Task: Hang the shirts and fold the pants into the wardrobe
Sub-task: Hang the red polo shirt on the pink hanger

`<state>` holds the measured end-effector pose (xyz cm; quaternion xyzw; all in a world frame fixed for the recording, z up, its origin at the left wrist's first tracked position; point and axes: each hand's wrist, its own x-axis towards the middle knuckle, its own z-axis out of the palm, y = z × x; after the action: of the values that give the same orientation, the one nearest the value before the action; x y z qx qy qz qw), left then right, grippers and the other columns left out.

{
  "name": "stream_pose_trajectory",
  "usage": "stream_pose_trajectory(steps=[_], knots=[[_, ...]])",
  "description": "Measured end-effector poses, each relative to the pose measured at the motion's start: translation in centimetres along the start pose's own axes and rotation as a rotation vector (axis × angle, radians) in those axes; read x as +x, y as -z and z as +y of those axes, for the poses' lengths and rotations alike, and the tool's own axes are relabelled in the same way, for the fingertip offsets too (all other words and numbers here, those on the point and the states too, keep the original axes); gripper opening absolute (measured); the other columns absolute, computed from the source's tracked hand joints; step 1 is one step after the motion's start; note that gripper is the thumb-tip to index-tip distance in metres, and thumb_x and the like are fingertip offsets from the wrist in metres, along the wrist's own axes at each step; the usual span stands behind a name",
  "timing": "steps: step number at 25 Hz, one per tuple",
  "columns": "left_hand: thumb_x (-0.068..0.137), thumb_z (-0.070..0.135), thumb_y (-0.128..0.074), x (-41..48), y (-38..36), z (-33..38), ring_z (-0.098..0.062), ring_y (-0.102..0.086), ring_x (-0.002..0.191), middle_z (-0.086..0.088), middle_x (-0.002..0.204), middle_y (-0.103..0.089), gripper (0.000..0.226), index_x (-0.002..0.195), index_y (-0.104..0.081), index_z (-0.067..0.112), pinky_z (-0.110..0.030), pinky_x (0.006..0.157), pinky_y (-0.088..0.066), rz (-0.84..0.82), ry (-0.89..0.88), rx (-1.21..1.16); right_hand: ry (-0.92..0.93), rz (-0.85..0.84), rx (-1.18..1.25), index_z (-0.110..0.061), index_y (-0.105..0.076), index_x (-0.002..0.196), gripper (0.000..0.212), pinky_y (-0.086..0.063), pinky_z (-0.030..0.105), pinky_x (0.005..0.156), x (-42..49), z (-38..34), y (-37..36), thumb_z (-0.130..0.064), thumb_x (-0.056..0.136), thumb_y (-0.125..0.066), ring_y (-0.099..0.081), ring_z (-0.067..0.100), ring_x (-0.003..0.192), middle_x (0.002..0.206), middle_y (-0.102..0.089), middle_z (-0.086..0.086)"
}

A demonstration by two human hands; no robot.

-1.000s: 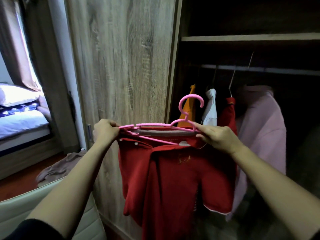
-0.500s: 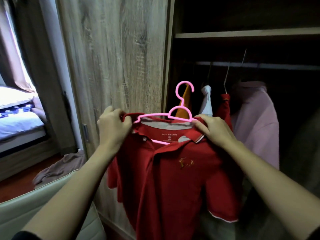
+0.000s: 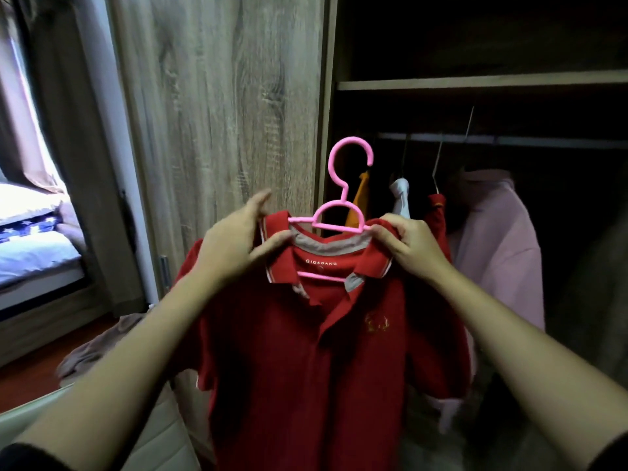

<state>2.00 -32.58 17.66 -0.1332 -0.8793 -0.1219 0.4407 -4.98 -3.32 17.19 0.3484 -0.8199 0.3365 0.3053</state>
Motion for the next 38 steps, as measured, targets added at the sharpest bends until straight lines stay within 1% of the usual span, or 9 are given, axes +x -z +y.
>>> stream_pose_trajectory(steps=[5, 10, 13, 17, 21, 26, 29, 32, 38], knots=[[0.074, 0.07, -0.035, 0.9, 0.5, -2.9, -0.039, -0.063, 0.071, -0.017, 0.07, -0.063, 0.06, 0.08, -0.053, 0.013, -0.037, 0.055, -0.039, 0.106, 0.07, 0.021, -0.039, -0.038, -0.182, -0.036, -0.051, 0.118, 0.058, -0.042, 0.032, 0.072, 0.9, -0.4, 2.3, -0.072, 0.082, -0.023, -0.06, 0.011, 0.087, 0.092, -0.063, -0.012], [0.076, 0.07, -0.045, 1.7, 0.4, -3.6, -0.025, -0.066, 0.074, -0.002, 0.074, -0.067, 0.056, 0.094, -0.066, 0.021, -0.039, 0.061, -0.048, 0.031, -0.002, -0.16, -0.128, 0.035, -0.456, -0.029, -0.055, 0.093, 0.039, -0.043, 0.033, 0.065, 0.8, -0.7, 1.7, -0.063, 0.079, -0.041, -0.065, 0.029, 0.088, 0.084, -0.067, 0.0], [0.074, 0.071, -0.044, 3.0, 0.6, -3.3, -0.026, -0.066, 0.076, -0.004, 0.08, -0.069, 0.059, 0.097, -0.068, 0.021, -0.04, 0.062, -0.05, 0.096, 0.05, -0.131, -0.08, 0.159, -0.441, -0.029, -0.057, 0.11, 0.042, -0.046, 0.035, 0.078, 1.3, -2.9, 0.8, -0.055, 0.077, -0.05, -0.062, 0.026, 0.101, 0.107, -0.067, -0.002], [0.072, 0.072, -0.042, 3.6, 0.7, -2.8, -0.022, -0.064, 0.073, -0.001, 0.074, -0.066, 0.062, 0.092, -0.067, 0.019, -0.04, 0.062, -0.049, 0.08, 0.046, -0.119, 0.006, -0.164, -0.266, -0.029, -0.043, 0.132, 0.075, -0.04, 0.028, 0.093, 2.1, -3.5, 1.9, -0.055, 0.062, -0.048, -0.052, 0.011, 0.119, 0.128, -0.054, -0.014], [0.071, 0.07, -0.047, 3.1, 0.5, -2.8, -0.03, -0.057, 0.066, 0.007, 0.051, -0.043, 0.048, 0.062, -0.047, 0.023, -0.035, 0.055, -0.038, -0.022, 0.057, -0.145, -0.101, -0.498, 0.246, -0.034, -0.046, 0.126, 0.063, -0.035, 0.017, 0.105, 2.8, -2.7, 3.3, -0.033, 0.065, -0.064, -0.049, -0.003, 0.119, 0.128, -0.053, -0.013], [0.075, 0.068, -0.043, 3.9, 0.2, -1.9, -0.028, -0.053, 0.063, 0.006, 0.054, -0.045, 0.042, 0.062, -0.044, 0.028, -0.036, 0.057, -0.036, -0.07, -0.034, -0.249, -0.133, -0.092, -0.156, -0.039, -0.062, 0.099, 0.042, -0.051, 0.042, 0.083, 3.4, -1.9, 1.9, -0.068, 0.07, -0.056, -0.064, 0.012, 0.09, 0.083, -0.066, -0.017], [0.083, 0.059, -0.046, 3.0, -0.5, -1.3, -0.03, -0.054, 0.091, -0.009, 0.096, -0.061, 0.051, 0.103, -0.06, 0.014, -0.038, 0.077, -0.041, 0.236, -0.088, -0.059, -0.132, -0.005, -0.188, -0.04, -0.064, 0.092, 0.042, -0.051, 0.039, 0.073, 4.5, -1.8, 2.1, -0.071, 0.066, -0.052, -0.062, 0.012, 0.079, 0.071, -0.061, -0.018], [0.09, 0.046, -0.052, -2.7, -4.9, 2.3, -0.027, -0.048, 0.077, -0.014, 0.082, -0.056, 0.037, 0.097, -0.049, 0.01, -0.038, 0.068, -0.042, 0.47, -0.326, -0.021, -0.091, -0.088, -0.057, -0.032, -0.071, 0.089, 0.024, -0.05, 0.033, 0.076, 4.9, -2.8, 2.4, -0.049, 0.073, -0.07, -0.062, 0.003, 0.078, 0.079, -0.07, -0.01], [0.077, 0.054, -0.049, -6.1, -11.4, 6.4, -0.035, -0.062, 0.089, -0.017, 0.096, -0.062, 0.063, 0.107, -0.06, 0.0, -0.035, 0.079, -0.045, 0.046, 0.268, -0.331, -0.147, -0.116, 0.179, -0.03, -0.071, 0.085, 0.012, -0.049, 0.031, 0.083, 4.8, -2.8, 3.2, -0.024, 0.076, -0.077, -0.061, 0.0, 0.08, 0.087, -0.072, 0.0]])
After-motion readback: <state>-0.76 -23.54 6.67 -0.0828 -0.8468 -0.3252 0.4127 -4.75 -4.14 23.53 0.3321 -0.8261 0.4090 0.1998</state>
